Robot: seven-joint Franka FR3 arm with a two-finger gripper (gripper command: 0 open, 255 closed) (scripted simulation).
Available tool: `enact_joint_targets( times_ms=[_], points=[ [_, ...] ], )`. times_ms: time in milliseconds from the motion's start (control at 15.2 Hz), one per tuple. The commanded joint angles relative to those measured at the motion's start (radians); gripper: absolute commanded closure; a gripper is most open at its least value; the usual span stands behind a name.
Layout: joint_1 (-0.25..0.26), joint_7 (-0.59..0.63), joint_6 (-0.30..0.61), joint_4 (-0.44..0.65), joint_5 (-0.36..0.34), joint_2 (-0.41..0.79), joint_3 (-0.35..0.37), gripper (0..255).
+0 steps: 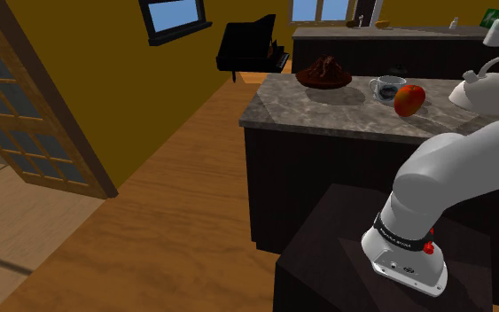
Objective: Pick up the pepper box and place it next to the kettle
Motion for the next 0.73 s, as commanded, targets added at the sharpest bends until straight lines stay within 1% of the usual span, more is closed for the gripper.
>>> enact_joint_targets(
  times_ms=[0, 198, 330, 528, 660],
  points=[
    [0.026, -0.06, -0.022, 0.059, -0.023, 0.011, -0.061, 255],
    [0.071, -0.141, -0.054, 0.147, -0.056, 0.021, -0.151, 255],
    [0.116, -0.196, -0.078, 0.216, -0.08, 0.027, -0.22, 255],
    [0.209, -0.28, -0.12, 0.341, -0.123, 0.031, -0.337, 255],
    [0.294, -0.337, -0.156, 0.445, -0.161, 0.026, -0.424, 255]
  ],
)
